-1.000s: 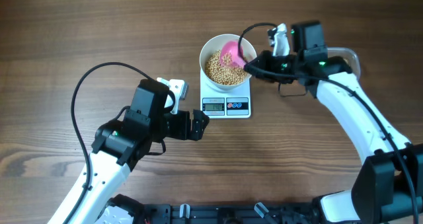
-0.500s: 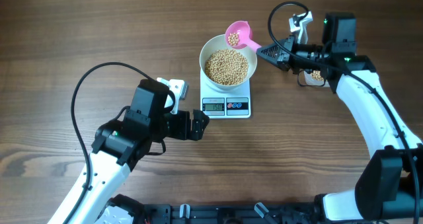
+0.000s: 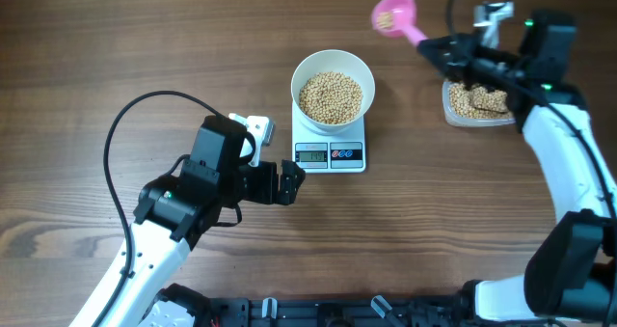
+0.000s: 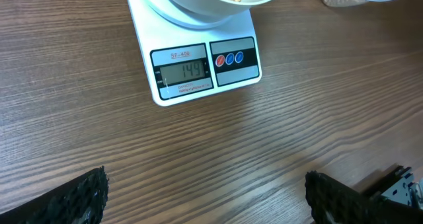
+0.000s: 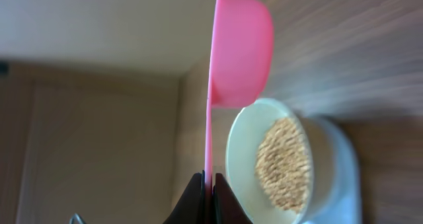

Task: Scoop item into bowl and weigh 150g on scale
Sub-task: 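Carry the pink scoop with the right gripper back to the tub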

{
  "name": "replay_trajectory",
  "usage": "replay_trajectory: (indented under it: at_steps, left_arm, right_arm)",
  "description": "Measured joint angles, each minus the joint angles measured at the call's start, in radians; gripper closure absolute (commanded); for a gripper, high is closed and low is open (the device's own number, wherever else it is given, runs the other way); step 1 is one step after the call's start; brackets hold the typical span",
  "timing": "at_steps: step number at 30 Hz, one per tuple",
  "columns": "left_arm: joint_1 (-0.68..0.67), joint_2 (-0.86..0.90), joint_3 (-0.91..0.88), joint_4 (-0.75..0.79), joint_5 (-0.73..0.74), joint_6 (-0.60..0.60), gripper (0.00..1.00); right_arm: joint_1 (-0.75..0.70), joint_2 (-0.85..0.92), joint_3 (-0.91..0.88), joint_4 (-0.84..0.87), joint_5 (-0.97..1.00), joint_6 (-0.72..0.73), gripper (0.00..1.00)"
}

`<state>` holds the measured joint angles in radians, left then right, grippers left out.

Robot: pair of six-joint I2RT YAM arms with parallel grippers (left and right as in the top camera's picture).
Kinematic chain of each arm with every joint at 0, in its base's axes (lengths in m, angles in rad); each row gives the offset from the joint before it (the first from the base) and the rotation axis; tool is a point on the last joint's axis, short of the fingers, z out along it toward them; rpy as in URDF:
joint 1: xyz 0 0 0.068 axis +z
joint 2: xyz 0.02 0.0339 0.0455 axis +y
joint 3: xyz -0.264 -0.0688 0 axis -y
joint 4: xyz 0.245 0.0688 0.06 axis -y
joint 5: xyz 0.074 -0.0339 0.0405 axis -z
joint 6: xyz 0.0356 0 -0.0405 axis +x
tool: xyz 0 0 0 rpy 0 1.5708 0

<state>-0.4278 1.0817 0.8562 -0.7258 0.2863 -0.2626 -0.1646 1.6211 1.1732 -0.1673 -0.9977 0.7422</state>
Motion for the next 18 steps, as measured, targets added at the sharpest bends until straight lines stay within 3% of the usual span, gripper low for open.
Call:
replay_trajectory:
  at_steps: [8,13,18]
  left_arm:
    - [0.000,0.000,0.000,0.000,0.000,0.000,0.00]
    - [0.000,0.000,0.000,-0.001,0.000,0.000,0.00]
    - [0.000,0.000,0.000,0.000,0.000,0.000,0.00]
  right_arm:
    - [-0.221,-0.023,0.000,-0.033,-0.041,-0.016,0.96]
    - [-0.257,-0.025,0.006,-0.283,0.058,-0.198,0.96]
    - [-0.287,-0.034,0.005,-0.322,0.072,-0.343,0.96]
